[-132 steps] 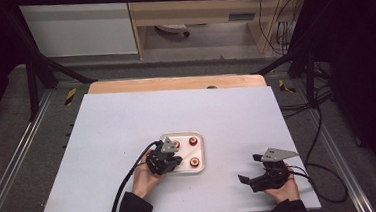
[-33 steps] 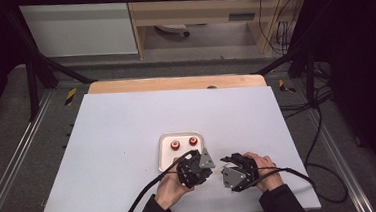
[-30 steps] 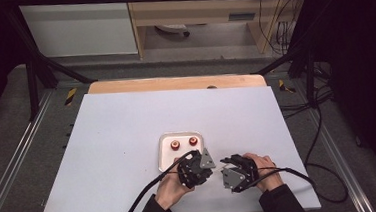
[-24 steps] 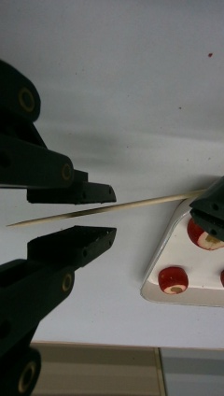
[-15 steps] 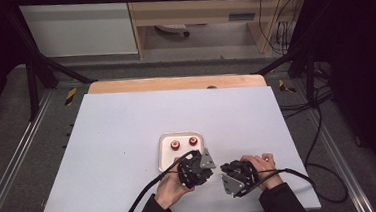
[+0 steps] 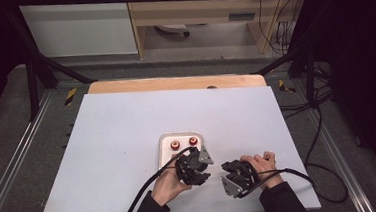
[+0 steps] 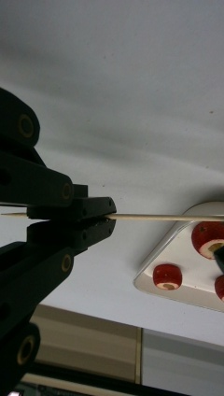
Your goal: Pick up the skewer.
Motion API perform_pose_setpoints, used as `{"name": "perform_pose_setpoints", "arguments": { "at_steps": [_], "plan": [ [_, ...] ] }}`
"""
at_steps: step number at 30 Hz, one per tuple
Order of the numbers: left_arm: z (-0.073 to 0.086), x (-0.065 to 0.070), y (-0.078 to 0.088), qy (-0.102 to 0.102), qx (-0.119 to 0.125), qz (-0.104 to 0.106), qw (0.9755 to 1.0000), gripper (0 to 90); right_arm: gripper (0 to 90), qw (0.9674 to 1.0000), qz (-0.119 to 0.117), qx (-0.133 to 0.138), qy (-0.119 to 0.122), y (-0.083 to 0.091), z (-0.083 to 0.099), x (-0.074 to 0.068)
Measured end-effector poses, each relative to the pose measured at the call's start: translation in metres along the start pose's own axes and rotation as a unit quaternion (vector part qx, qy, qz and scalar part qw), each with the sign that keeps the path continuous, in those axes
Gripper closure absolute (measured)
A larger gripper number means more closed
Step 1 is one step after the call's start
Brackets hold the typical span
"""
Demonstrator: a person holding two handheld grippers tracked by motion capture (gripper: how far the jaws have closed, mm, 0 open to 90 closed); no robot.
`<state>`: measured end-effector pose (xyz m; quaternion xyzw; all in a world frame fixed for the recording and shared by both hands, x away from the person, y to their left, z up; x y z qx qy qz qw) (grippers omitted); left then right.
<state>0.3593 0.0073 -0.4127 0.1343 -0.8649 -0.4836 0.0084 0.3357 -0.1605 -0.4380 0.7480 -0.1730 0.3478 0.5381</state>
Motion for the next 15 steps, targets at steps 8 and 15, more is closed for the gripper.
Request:
{"name": "perform_pose_setpoints", "arguments": {
  "at_steps": [8, 15],
  "plan": [
    [0.0, -0.007, -0.008, 0.008, -0.063, 0.014, 0.9979, 72.0, 89.4, 0.9986, 0.028, -0.018, 0.04, -0.003, -0.005, 0.002],
    [-0.006, -0.007, -0.013, 0.005, -0.082, 0.025, 0.9963, 83.8, 89.4, 0.9971, 0.037, -0.019, 0.063, -0.005, -0.009, 0.004]
  ]
}}
Point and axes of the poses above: each handheld gripper's, and its own axes: y roughly backward along the jaws, z roughly out of its underside, x roughly to its right, the point moved 2 cm from there along -y, roughly forward along the jaws, and after that the axes turned 8 degrees about -y, right-handed, at the moved point
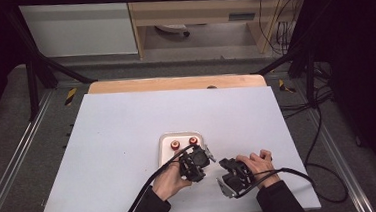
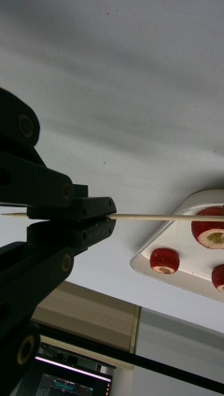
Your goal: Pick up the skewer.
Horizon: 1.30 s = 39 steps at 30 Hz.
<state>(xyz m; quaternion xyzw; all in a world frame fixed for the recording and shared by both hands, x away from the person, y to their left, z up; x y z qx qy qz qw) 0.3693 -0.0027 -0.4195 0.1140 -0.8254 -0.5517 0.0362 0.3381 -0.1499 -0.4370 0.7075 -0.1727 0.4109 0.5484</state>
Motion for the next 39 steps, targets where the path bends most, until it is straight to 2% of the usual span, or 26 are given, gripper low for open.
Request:
{"name": "perform_pose_setpoints", "arguments": {
  "at_steps": [3, 10, 16, 20, 22, 23, 25, 28, 29, 30, 31, 32, 35, 36, 37, 39],
  "plan": [
    [-0.001, 0.0, -0.002, -0.003, -0.003, 0.0, 1.0, 86.1, 89.3, 1.0, 0.002, -0.005, -0.002, 0.001, 0.0, -0.002],
    [0.0, 0.001, -0.003, -0.005, -0.011, -0.003, 0.9999, 88.5, 89.3, 0.9999, 0.004, -0.007, 0.013, 0.001, -0.003, -0.001],
    [0.001, 0.002, -0.004, -0.006, -0.007, -0.009, 0.9999, 88.6, 88.5, 0.9999, 0.004, -0.009, 0.008, 0.002, -0.004, -0.001],
    [0.004, 0.002, -0.003, -0.006, 0.002, -0.013, 0.9999, 88.6, 83.1, 0.9997, -0.002, 0.002, -0.025, 0.004, -0.003, 0.003],
    [0.007, 0.003, -0.003, -0.004, 0.004, -0.016, 0.9999, 88.6, 75.6, 0.9978, -0.006, 0.009, -0.066, 0.006, 0.001, 0.006],
    [0.009, 0.004, -0.002, -0.005, 0.005, -0.02, 0.9998, 88.6, 75.6, 0.9978, -0.006, 0.009, -0.066, 0.006, 0.001, 0.006],
    [0.012, 0.004, -0.001, -0.003, 0.009, -0.026, 0.9996, 88.6, 67.3, 0.9943, -0.008, 0.019, -0.104, 0.008, 0.005, 0.009],
    [0.017, 0.005, 0.001, 0.003, 0.012, -0.033, 0.9994, 88.5, 57.2, 0.9853, -0.016, 0.032, -0.167, 0.009, 0.014, 0.013],
    [0.018, 0.004, 0.002, 0.005, 0.014, -0.034, 0.9993, 88.5, 49.5, 0.9775, -0.019, 0.039, -0.206, 0.01, 0.02, 0.014],
    [0.02, 0.005, 0.002, 0.009, 0.016, -0.035, 0.9992, 88.5, 45.6, 0.9724, -0.022, 0.04, -0.229, 0.01, 0.023, 0.015],
    [0.022, 0.005, 0.003, 0.011, 0.018, -0.037, 0.9991, 88.5, 45.6, 0.9724, -0.022, 0.04, -0.229, 0.01, 0.023, 0.015],
    [0.024, 0.005, 0.003, 0.01, 0.023, -0.032, 0.9992, 88.4, 42.7, 0.9674, -0.02, 0.041, -0.249, 0.011, 0.026, 0.015],
    [0.03, 0.005, 0.005, 0.021, 0.036, -0.035, 0.9985, 88.4, 36.2, 0.9471, -0.033, 0.045, -0.316, 0.009, 0.034, 0.015],
    [0.033, 0.005, 0.006, 0.023, 0.042, -0.037, 0.9982, 88.4, 32.1, 0.9304, -0.045, 0.038, -0.362, 0.006, 0.039, 0.013],
    [0.035, 0.006, 0.008, 0.028, 0.048, -0.04, 0.9976, 88.4, 32.1, 0.9304, -0.045, 0.038, -0.362, 0.006, 0.039, 0.013],
    [0.041, 0.006, 0.01, 0.039, 0.06, -0.046, 0.9964, 88.4, 31.0, 0.9143, -0.052, 0.038, -0.4, 0.005, 0.045, 0.011]
  ]
}}
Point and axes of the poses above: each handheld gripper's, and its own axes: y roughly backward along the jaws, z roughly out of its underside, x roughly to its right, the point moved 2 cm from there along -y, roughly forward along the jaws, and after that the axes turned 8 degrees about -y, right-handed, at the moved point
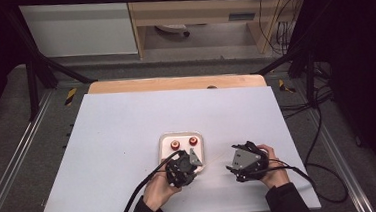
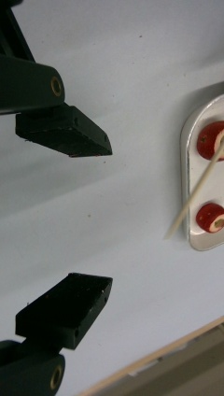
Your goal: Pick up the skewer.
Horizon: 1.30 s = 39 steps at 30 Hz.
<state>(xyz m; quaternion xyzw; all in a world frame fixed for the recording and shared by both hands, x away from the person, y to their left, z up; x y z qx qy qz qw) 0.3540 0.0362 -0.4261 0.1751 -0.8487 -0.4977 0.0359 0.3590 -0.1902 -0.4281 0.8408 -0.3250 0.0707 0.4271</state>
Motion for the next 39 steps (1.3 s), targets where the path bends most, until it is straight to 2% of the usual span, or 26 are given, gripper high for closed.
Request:
{"name": "perform_pose_setpoints", "arguments": {
  "at_steps": [3, 4, 5, 6, 7, 8, 11, 13, 16, 17, 18, 19, 21, 22, 24, 25, 26, 28, 29, 30, 31, 33, 36, 37, 38, 39],
  "plan": [
    [0.008, 0.001, 0.007, 0.019, 0.023, -0.013, 0.9995, 88.4, 28.0, 0.9985, -0.002, 0.003, -0.055, 0.0, 0.006, 0.004],
    [0.01, 0.001, 0.008, 0.026, 0.032, -0.014, 0.999, 88.4, 26.3, 0.9963, 0.001, -0.001, -0.086, 0.0, 0.01, 0.005],
    [0.015, 0.002, 0.011, 0.036, 0.048, -0.023, 0.9979, 88.4, 25.6, 0.9954, 0.002, -0.003, -0.096, 0.0, 0.011, 0.006],
    [0.015, 0.002, 0.011, 0.036, 0.048, -0.023, 0.9979, 88.4, 25.6, 0.9954, 0.002, -0.003, -0.096, 0.0, 0.011, 0.006],
    [0.018, 0.002, 0.013, 0.041, 0.057, -0.027, 0.9971, 88.4, 22.6, 0.9928, 0.005, -0.011, -0.12, 0.0, 0.013, 0.005],
    [0.02, 0.002, 0.014, 0.047, 0.065, -0.03, 0.9964, 88.4, 22.6, 0.9928, 0.005, -0.011, -0.12, 0.0, 0.013, 0.005],
    [0.028, 0.004, 0.018, 0.06, 0.083, -0.043, 0.9938, 88.4, 17.0, 0.9877, 0.0, -0.022, -0.154, -0.001, 0.016, 0.004],
    [0.033, 0.006, 0.02, 0.065, 0.096, -0.051, 0.9919, 88.4, 15.5, 0.9868, -0.002, -0.024, -0.16, -0.002, 0.016, 0.003],
    [0.041, 0.006, 0.024, 0.076, 0.112, -0.054, 0.9893, 88.4, 10.5, 0.983, -0.017, -0.032, -0.18, -0.004, 0.016, 0.002],
    [0.043, 0.006, 0.025, 0.083, 0.121, -0.054, 0.9877, 88.4, 8.7, 0.9803, -0.028, -0.032, -0.193, -0.005, 0.015, 0.002],
    [0.046, 0.007, 0.026, 0.082, 0.125, -0.056, 0.9871, 88.4, 8.7, 0.9803, -0.028, -0.032, -0.193, -0.005, 0.015, 0.002],
    [0.05, 0.007, 0.027, 0.084, 0.131, -0.064, 0.9857, 88.4, 7.8, 0.9784, -0.037, -0.035, -0.2, -0.004, 0.014, 0.003],
    [0.056, 0.006, 0.03, 0.102, 0.149, -0.066, 0.9813, 88.4, 6.0, 0.9725, -0.053, -0.018, -0.226, 0.0, 0.012, 0.005],
    [0.058, 0.006, 0.03, 0.106, 0.156, -0.069, 0.9797, 88.4, 5.0, 0.9713, -0.054, -0.017, -0.231, 0.0, 0.012, 0.005],
    [0.063, 0.005, 0.03, 0.111, 0.164, -0.077, 0.9771, 88.4, 3.6, 0.9666, -0.066, -0.018, -0.247, 0.001, 0.011, 0.006],
    [0.065, 0.005, 0.031, 0.115, 0.17, -0.076, 0.9758, 88.4, 3.6, 0.9666, -0.066, -0.018, -0.247, 0.001, 0.011, 0.006],
    [0.067, 0.005, 0.032, 0.117, 0.175, -0.083, 0.9742, 88.4, 2.2, 0.9619, -0.076, -0.02, -0.262, 0.001, 0.01, 0.007],
    [0.071, 0.004, 0.035, 0.126, 0.185, -0.086, 0.9709, 88.4, 1.7, 0.9547, -0.087, -0.015, -0.284, 0.002, 0.009, 0.01],
    [0.074, 0.003, 0.037, 0.132, 0.193, -0.092, 0.9679, 88.4, 1.5, 0.9523, -0.09, -0.012, -0.291, 0.003, 0.008, 0.011],
    [0.074, 0.003, 0.037, 0.132, 0.193, -0.092, 0.9679, 88.4, 1.5, 0.9523, -0.09, -0.012, -0.291, 0.003, 0.008, 0.011],
    [0.076, 0.003, 0.037, 0.135, 0.196, -0.092, 0.9669, 88.4, 1.2, 0.9462, -0.097, -0.008, -0.309, 0.004, 0.007, 0.013],
    [0.078, 0.004, 0.037, 0.139, 0.201, -0.093, 0.9652, 88.4, 0.6, 0.9434, -0.104, -0.002, -0.315, 0.005, 0.006, 0.015],
    [0.079, 0.005, 0.035, 0.142, 0.203, -0.091, 0.9645, 88.4, 0.6, 0.9425, -0.097, -0.004, -0.32, 0.006, 0.003, 0.016],
    [0.08, 0.005, 0.034, 0.143, 0.205, -0.089, 0.9641, 88.4, 0.6, 0.9409, -0.096, -0.008, -0.325, 0.007, 0.002, 0.017],
    [0.08, 0.005, 0.033, 0.142, 0.204, -0.089, 0.9644, 88.4, 0.6, 0.9409, -0.096, -0.008, -0.325, 0.007, 0.002, 0.017],
    [0.081, 0.005, 0.033, 0.144, 0.206, -0.089, 0.9637, 88.4, 0.6, 0.9387, -0.098, -0.007, -0.331, 0.007, 0.0, 0.017]
  ]
}}
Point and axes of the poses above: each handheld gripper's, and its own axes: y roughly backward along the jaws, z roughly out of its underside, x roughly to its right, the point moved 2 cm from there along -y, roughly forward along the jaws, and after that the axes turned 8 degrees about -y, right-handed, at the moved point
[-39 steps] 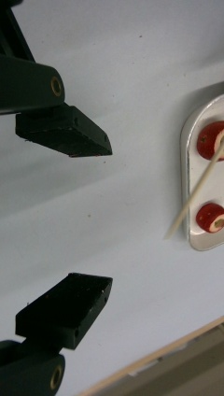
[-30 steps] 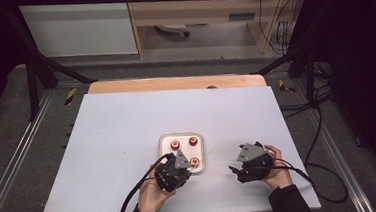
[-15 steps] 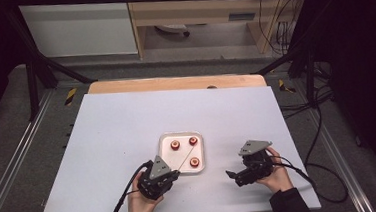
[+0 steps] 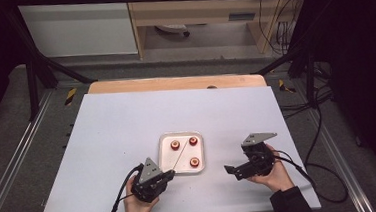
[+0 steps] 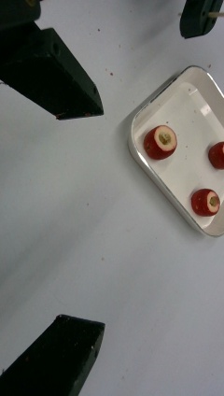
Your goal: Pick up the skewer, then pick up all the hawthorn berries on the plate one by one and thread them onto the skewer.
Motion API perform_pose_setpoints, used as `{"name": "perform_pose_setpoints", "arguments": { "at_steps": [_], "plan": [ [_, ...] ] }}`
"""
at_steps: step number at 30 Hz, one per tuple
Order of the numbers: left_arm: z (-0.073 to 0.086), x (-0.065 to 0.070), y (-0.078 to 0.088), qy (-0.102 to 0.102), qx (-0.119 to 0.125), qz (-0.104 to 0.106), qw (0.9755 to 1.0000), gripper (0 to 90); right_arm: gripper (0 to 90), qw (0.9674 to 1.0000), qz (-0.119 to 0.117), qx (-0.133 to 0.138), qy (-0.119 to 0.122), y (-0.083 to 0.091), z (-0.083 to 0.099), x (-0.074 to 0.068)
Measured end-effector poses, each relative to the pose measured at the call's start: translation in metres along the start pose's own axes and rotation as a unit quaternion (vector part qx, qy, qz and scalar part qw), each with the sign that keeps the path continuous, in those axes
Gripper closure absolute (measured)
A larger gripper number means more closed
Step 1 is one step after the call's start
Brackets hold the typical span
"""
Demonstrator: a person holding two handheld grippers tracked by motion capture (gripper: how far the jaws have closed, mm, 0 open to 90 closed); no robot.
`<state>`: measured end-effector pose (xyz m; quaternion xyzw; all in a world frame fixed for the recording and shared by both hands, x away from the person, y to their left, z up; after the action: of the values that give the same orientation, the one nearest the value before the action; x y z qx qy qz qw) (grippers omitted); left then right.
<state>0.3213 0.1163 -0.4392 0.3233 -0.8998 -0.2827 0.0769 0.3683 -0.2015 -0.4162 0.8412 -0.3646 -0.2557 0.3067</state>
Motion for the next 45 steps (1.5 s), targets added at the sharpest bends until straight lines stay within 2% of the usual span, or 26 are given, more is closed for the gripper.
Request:
{"name": "perform_pose_setpoints", "arguments": {
  "at_steps": [3, 4, 10, 19, 21, 22, 30, 32, 33, 34, 41, 42, 43, 44, 45],
  "plan": [
    [0.002, -0.001, 0.001, 0.006, 0.002, 0.002, 1.0, 88.4, 0.6, 1.0, -0.003, -0.002, 0.002, 0.0, -0.001, -0.003],
    [0.002, -0.002, 0.001, 0.01, 0.003, 0.002, 0.9999, 88.4, 0.6, 0.9999, -0.004, -0.01, 0.012, -0.001, -0.003, -0.005],
    [0.003, -0.003, 0.002, 0.011, 0.007, 0.002, 0.9999, 88.4, 0.6, 0.9997, -0.013, -0.012, 0.02, -0.004, -0.009, -0.012],
    [0.005, -0.003, 0.002, 0.014, 0.015, 0.001, 0.9998, 88.4, 2.8, 0.9987, -0.021, -0.024, 0.04, -0.017, -0.017, -0.019],
    [0.005, -0.003, 0.001, 0.017, 0.017, 0.002, 0.9997, 88.4, 3.8, 0.9983, -0.023, -0.03, 0.044, -0.02, -0.02, -0.022],
    [0.006, -0.003, 0.001, 0.016, 0.017, 0.001, 0.9997, 88.4, 4.2, 0.9976, -0.024, -0.035, 0.055, -0.024, -0.023, -0.026],
    [0.007, -0.003, 0.0, 0.018, 0.021, 0.003, 0.9996, 88.4, 5.5, 0.9961, -0.028, -0.043, 0.072, -0.035, -0.034, -0.037],
    [0.008, -0.003, 0.0, 0.019, 0.021, 0.005, 0.9996, 88.4, 6.3, 0.9952, -0.03, -0.049, 0.079, -0.039, -0.037, -0.04],
    [0.008, -0.003, 0.0, 0.019, 0.021, 0.005, 0.9996, 88.4, 7.4, 0.993, -0.028, -0.063, 0.096, -0.043, -0.04, -0.043],
    [0.009, -0.003, 0.0, 0.02, 0.022, 0.005, 0.9995, 88.4, 8.2, 0.9919, -0.031, -0.069, 0.102, -0.045, -0.041, -0.044],
    [0.009, -0.003, 0.003, 0.022, 0.025, 0.005, 0.9994, 88.4, 12.2, 0.9881, -0.042, -0.086, 0.121, -0.055, -0.052, -0.051],
    [0.009, -0.004, 0.002, 0.021, 0.025, 0.006, 0.9995, 88.4, 13.1, 0.9866, -0.047, -0.091, 0.127, -0.058, -0.055, -0.054],
    [0.009, -0.004, 0.002, 0.02, 0.024, 0.006, 0.9995, 88.4, 13.1, 0.9866, -0.047, -0.091, 0.127, -0.058, -0.055, -0.054],
    [0.01, -0.004, 0.002, 0.019, 0.023, 0.005, 0.9995, 88.3, 14.4, 0.9848, -0.052, -0.095, 0.136, -0.062, -0.059, -0.057],
    [0.01, -0.004, 0.002, 0.017, 0.023, 0.004, 0.9996, 88.3, 14.4, 0.9848, -0.052, -0.095, 0.136, -0.062, -0.059, -0.057]
  ]
}}
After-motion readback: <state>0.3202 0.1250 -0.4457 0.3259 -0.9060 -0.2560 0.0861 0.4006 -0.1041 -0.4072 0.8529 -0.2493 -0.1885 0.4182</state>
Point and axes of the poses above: each handheld gripper's, and its own axes: y roughly backward along the jaws, z roughly out of its underside, x roughly to its right, the point moved 2 cm from there along -y, roughly forward along the jaws, and after that the axes turned 8 degrees about -y, right-handed, at the moved point
